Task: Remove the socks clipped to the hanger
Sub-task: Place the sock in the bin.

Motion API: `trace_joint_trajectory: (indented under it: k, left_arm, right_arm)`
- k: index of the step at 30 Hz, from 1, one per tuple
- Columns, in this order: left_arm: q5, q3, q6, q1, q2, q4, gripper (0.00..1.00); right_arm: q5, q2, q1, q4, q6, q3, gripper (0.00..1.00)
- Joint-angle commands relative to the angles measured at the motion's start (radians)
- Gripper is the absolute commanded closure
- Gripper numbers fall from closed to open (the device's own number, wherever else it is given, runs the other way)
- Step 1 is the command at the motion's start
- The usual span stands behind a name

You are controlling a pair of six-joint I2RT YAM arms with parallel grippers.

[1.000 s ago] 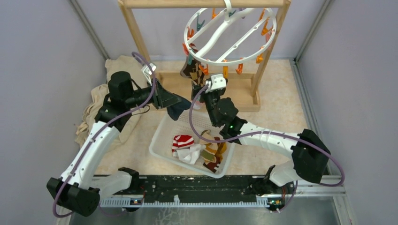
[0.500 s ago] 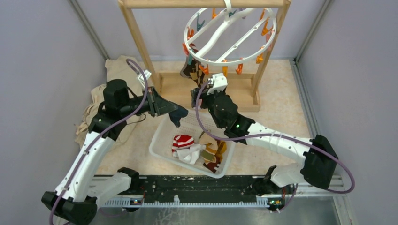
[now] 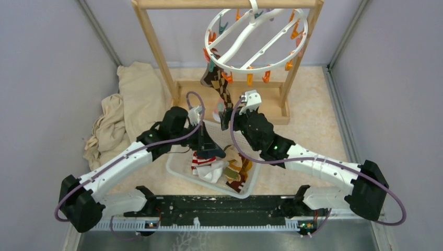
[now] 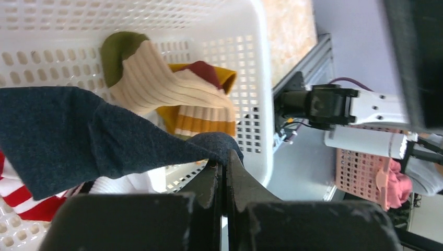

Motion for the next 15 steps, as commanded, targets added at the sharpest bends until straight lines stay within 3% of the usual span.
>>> trace_joint_trajectory:
  k: [1,15]
  left_arm:
    - [-0.114,-0.058,-0.028,-0.047,0.045,0.103,1.00]
    - [-0.258,-0.169,-0.008,-0.097,0.177,0.120,0.98]
  right_arm:
    - [-0.046,-0.035,-0.009,-0.043,0.026,0.000,0.18]
    - [-0.059,-0.074,-0.017,-0.071,0.055,-0.030,0.17]
